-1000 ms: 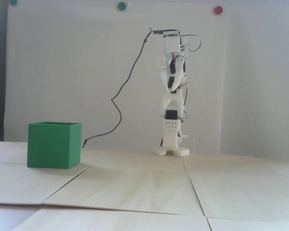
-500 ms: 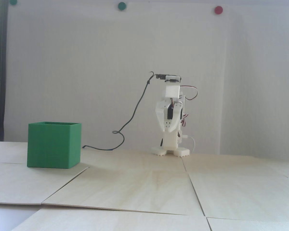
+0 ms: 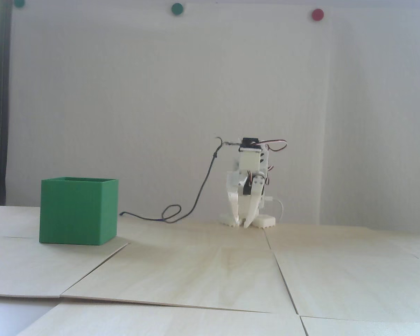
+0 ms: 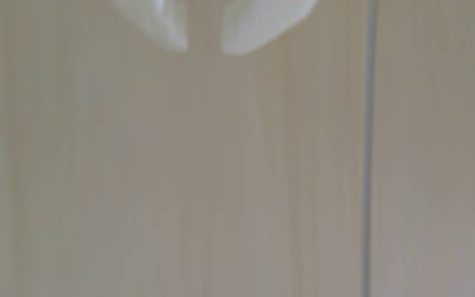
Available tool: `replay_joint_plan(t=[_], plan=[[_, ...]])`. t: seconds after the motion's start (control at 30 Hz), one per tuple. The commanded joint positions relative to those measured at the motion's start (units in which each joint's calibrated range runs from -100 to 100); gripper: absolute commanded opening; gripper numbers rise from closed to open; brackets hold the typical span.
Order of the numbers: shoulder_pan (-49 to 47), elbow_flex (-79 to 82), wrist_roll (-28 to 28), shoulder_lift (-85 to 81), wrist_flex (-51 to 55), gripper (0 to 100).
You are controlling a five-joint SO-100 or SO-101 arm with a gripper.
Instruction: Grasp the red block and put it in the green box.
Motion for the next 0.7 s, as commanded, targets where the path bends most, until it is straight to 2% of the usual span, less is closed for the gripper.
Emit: replay_joint_plan(t=[0.0,0.67], plan=[[-0.1,1.1,0.0,-0.7,8.0,3],[0.0,1.1,0.0,-0.7,8.3,3]])
